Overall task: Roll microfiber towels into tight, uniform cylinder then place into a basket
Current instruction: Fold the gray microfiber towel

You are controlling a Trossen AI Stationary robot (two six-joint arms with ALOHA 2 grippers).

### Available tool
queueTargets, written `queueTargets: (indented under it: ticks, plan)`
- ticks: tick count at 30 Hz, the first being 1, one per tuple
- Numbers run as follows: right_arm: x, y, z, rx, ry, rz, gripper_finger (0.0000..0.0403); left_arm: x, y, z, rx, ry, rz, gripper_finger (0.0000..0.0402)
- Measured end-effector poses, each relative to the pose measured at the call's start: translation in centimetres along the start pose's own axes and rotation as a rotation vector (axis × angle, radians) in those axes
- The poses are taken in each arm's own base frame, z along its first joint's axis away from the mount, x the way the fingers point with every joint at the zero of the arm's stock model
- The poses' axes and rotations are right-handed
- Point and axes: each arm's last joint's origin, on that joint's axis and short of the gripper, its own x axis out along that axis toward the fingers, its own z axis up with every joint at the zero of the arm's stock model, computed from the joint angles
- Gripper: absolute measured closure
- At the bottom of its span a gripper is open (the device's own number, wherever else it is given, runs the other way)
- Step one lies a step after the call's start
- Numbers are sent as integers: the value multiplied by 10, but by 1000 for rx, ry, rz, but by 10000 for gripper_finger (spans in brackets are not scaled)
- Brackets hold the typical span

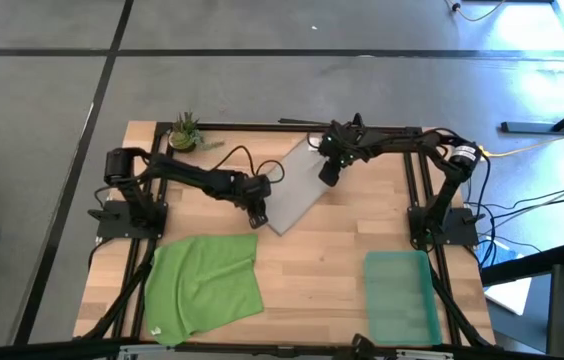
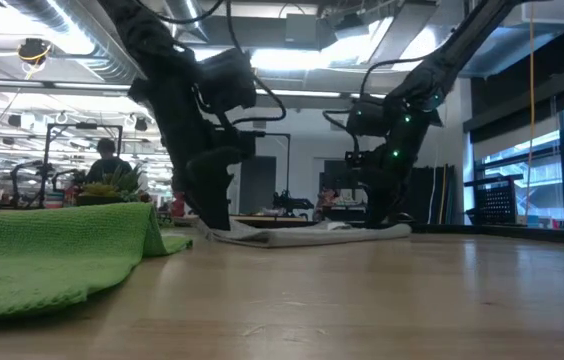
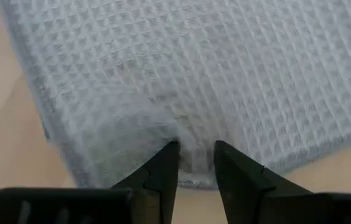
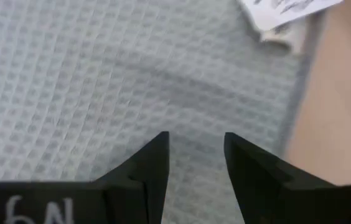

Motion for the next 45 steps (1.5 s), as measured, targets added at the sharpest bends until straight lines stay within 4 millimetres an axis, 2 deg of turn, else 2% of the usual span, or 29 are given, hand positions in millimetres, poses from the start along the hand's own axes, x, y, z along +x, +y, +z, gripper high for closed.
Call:
queueTargets:
  ticks: [6,9,15,20,27,39,42,45]
  plan:
    - [-14,3,14,-14,57,11,248,-25,6,16,-21,-112,34,302]
    - [-19,7,14,-29,112,46,248,-32,13,20,-18,-143,84,302]
    - [-14,16,-1,-9,177,199,248,-23,29,16,-52,-93,130,302]
    - [-4,17,-12,10,152,193,248,-11,32,7,-51,-43,138,302]
    - [2,15,-9,-17,63,141,248,3,22,1,-26,15,68,302]
    - [1,11,4,-30,-58,26,248,2,-16,-8,5,24,-77,302]
    - [-8,10,10,-24,-48,27,248,-4,-21,-9,48,10,-80,302]
    - [-24,11,14,-29,-26,31,248,-14,-17,-4,67,-39,-44,302]
